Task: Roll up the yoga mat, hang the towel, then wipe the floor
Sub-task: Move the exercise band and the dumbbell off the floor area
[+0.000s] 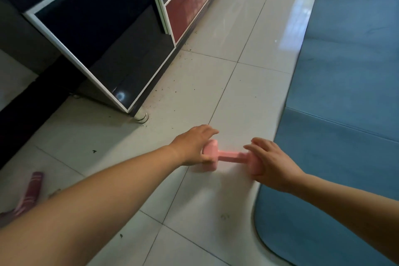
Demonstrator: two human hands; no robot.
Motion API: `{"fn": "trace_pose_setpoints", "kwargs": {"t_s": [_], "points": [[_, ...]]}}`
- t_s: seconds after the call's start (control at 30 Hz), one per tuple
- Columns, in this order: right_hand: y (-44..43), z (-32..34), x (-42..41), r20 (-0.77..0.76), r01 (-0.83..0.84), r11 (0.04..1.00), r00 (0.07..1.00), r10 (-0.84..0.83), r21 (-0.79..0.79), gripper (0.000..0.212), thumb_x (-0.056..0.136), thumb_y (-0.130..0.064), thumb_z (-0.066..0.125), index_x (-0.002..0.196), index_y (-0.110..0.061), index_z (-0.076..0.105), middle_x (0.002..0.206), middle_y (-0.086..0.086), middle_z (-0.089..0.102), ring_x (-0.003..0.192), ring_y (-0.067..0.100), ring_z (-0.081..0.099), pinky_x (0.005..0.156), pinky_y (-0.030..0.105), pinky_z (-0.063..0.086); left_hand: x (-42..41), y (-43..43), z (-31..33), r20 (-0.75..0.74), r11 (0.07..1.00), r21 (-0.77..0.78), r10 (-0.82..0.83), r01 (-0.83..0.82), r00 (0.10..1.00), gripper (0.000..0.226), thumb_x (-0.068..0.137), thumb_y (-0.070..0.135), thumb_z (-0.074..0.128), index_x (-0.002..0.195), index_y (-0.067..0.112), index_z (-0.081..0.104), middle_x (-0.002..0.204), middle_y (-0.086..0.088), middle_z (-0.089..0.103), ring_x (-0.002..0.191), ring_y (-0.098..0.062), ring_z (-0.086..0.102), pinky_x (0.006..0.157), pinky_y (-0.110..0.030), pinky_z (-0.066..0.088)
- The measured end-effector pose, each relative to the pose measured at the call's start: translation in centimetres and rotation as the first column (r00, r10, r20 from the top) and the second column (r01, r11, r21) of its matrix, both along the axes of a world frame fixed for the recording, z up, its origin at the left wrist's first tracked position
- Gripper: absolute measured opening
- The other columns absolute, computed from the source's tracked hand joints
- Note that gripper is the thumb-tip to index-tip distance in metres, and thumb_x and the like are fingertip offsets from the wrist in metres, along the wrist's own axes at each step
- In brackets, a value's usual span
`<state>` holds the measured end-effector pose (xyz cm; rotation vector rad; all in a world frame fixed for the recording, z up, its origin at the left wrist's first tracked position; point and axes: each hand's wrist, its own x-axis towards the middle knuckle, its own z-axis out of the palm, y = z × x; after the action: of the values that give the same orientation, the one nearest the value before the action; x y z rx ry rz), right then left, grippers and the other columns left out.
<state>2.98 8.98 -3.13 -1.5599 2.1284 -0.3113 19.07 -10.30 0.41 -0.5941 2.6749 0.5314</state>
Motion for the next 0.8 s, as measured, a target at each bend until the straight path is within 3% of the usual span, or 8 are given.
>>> {"fn": "trace_pose_setpoints", "kwargs": {"t_s": [0.17,0.23,0.33,0.43,0.57,0.7,0.8], "points": [[0.6,-0.1,0.0,0.045,0.059,0.998,0.997,-0.06,0.032,0.086,0.069,-0.025,0.07,0.143,-0.015,0.028,0.142,0.006,0.033,0.13,0.025,0.035,0.105,0.029,0.032,-0.6,1.9,-2.0,0.136,0.995,0.047,-0.09,0.085,0.987,0.094,0.07,0.043,0.076,0.143,0.017,0.024,0.144,-0.002,0.03,0.131,-0.023,0.033,0.106,-0.038,0.035],[0.5,0.1,0.0,0.044,0.079,0.997,0.996,-0.08,0.028,0.078,0.07,-0.026,0.068,0.138,-0.013,0.033,0.137,0.006,0.039,0.124,0.024,0.041,0.102,0.028,0.035,-0.6,2.3,-2.3,0.134,0.996,0.018,-0.089,0.087,0.987,0.096,0.067,0.041,0.078,0.143,0.017,0.025,0.142,-0.002,0.031,0.127,-0.025,0.034,0.103,-0.04,0.039],[-0.2,1.1,-0.1,0.021,0.071,0.997,0.997,-0.072,0.026,0.053,0.071,-0.023,0.062,0.12,-0.012,0.045,0.121,0.005,0.049,0.108,0.024,0.05,0.088,0.027,0.042,-0.5,2.4,-2.4,0.093,0.998,-0.012,-0.066,0.068,0.993,0.083,0.068,0.032,0.072,0.139,0.015,0.032,0.135,-0.003,0.037,0.121,-0.026,0.04,0.096,-0.039,0.043],[-0.7,1.9,0.0,0.003,0.023,0.998,1.0,-0.024,0.063,0.058,0.068,-0.024,0.065,0.121,-0.015,0.045,0.12,0.003,0.049,0.104,0.021,0.05,0.084,0.024,0.043,0.3,2.6,-2.3,0.064,0.998,-0.024,-0.061,0.063,0.996,0.071,0.067,0.03,0.069,0.129,0.011,0.04,0.128,-0.005,0.042,0.114,-0.026,0.045,0.091,-0.038,0.046],[-2.0,3.6,2.2,0.004,-0.042,0.996,0.999,0.041,0.076,0.064,0.064,-0.029,0.07,0.122,-0.024,0.044,0.12,-0.005,0.048,0.101,0.014,0.049,0.077,0.018,0.038,3.5,1.7,-0.7,0.034,0.998,0.001,-0.059,0.059,0.998,0.076,0.064,0.034,0.073,0.13,0.012,0.04,0.127,-0.004,0.045,0.11,-0.024,0.047,0.093,-0.036,0.045],[-4.7,6.4,6.9,0.036,-0.11,0.993,0.993,0.108,0.044,0.07,0.058,-0.036,0.076,0.121,-0.034,0.045,0.123,-0.012,0.044,0.099,0.011,0.05,0.081,0.024,0.045,9.0,-0.9,3.7,0.043,0.994,-0.051,-0.093,0.095,0.995,0.072,0.067,0.041,0.073,0.127,0.019,0.04,0.122,0.0,0.045,0.102,-0.018,0.047,0.086,-0.029,0.045],[-6.9,8.8,10.6,0.034,-0.195,0.981,0.98,0.195,0.013,0.066,0.064,-0.035,0.076,0.122,-0.031,0.046,0.123,-0.011,0.045,0.097,0.008,0.045,0.082,0.021,0.043,13.4,-2.4,6.0,0.058,0.994,-0.075,-0.078,0.082,0.995,0.063,0.069,0.045,0.071,0.121,0.026,0.042,0.119,0.003,0.045,0.098,-0.015,0.046,0.083,-0.029,0.047]]}}
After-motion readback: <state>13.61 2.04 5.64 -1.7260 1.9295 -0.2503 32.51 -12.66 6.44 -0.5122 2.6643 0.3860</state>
